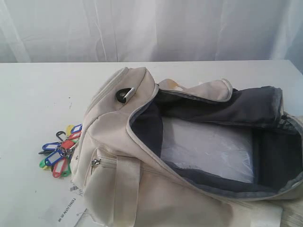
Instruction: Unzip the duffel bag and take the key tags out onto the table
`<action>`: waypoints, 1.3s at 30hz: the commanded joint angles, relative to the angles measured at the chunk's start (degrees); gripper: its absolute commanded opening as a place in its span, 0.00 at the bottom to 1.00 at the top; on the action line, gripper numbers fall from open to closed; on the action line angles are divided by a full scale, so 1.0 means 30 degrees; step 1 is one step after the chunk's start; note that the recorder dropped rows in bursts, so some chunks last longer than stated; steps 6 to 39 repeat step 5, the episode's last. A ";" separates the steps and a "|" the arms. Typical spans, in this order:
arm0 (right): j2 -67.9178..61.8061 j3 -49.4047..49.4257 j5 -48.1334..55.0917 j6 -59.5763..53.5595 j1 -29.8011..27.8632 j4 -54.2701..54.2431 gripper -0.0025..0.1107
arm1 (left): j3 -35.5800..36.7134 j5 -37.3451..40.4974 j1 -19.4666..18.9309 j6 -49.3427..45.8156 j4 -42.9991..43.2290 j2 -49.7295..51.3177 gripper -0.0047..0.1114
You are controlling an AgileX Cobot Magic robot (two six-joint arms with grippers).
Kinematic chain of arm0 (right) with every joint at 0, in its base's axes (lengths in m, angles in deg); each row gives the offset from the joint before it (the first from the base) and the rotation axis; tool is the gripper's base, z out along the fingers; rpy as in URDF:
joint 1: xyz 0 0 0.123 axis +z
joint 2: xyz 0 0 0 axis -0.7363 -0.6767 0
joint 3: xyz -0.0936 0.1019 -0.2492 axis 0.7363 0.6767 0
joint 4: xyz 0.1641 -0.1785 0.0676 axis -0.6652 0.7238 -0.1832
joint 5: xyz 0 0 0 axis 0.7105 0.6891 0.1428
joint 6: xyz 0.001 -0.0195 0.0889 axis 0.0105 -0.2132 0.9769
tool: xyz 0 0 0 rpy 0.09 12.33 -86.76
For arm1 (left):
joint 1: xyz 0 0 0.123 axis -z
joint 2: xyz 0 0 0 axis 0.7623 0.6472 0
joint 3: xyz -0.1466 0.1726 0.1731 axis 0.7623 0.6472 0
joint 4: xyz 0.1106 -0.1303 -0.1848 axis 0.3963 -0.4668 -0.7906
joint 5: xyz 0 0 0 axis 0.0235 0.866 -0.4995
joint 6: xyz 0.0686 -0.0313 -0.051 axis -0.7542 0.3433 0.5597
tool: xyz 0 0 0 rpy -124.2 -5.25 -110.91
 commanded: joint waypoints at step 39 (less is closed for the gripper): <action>0.0097 0.0085 -0.0052 -0.0217 -0.0004 0.0093 0.02 | 0.0048 -0.0050 -0.0026 -0.0003 0.0001 -0.0099 0.04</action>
